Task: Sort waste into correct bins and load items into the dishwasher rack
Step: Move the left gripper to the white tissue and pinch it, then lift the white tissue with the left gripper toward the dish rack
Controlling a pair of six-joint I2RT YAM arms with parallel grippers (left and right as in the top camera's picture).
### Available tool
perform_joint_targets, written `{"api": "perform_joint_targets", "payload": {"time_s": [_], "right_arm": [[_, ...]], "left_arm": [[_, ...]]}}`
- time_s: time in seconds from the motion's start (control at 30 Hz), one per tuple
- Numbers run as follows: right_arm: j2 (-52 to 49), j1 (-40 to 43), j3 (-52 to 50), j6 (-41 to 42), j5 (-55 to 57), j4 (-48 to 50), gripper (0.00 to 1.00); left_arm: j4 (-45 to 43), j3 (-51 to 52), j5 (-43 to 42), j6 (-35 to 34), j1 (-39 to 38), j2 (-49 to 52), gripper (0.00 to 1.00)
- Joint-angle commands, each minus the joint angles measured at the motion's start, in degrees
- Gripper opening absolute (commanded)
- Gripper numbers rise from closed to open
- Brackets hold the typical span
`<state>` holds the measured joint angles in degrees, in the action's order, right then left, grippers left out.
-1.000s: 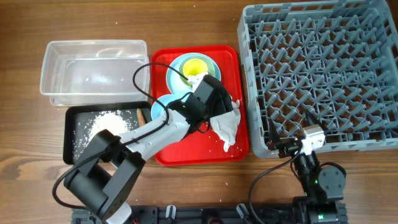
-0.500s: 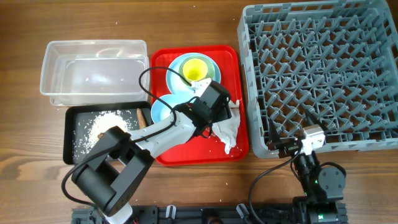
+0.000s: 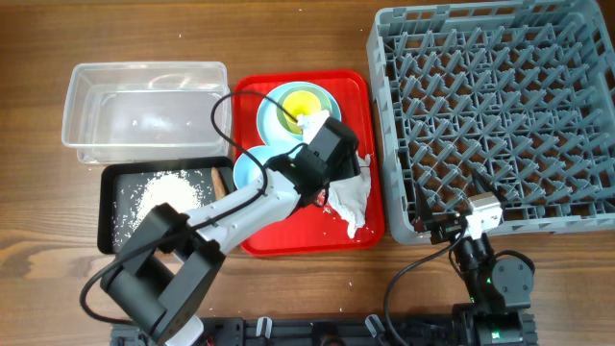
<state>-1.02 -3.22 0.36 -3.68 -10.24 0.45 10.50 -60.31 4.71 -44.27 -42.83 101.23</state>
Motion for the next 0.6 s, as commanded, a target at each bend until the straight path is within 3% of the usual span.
{"api": "perform_joint_targets", "payload": {"time_s": [0.0,0.2,0.4,0.57], "right_arm": [[0.07,-0.35,-0.07,0.7,0.07,0.35,1.0],[0.07,-0.35,-0.07,0.7,0.07,0.33,1.0],[0.07,-0.35,-0.07,0.7,0.07,0.33,1.0],[0.07,-0.35,-0.07,0.68,0.07,0.33,1.0]], "left_arm": [[-1.62,-2.01,1.2,17.88,-1.09,-1.46,0.73],[-2.21,-1.99,3.74,44.15,-1.05,-1.36,0.8],[0.17,-1.95,3.26,68.26,-1.05,-1.25,1.0],[4.0,-1.95,-5.97,83.06,-0.85,-1.09,1.0]]}}
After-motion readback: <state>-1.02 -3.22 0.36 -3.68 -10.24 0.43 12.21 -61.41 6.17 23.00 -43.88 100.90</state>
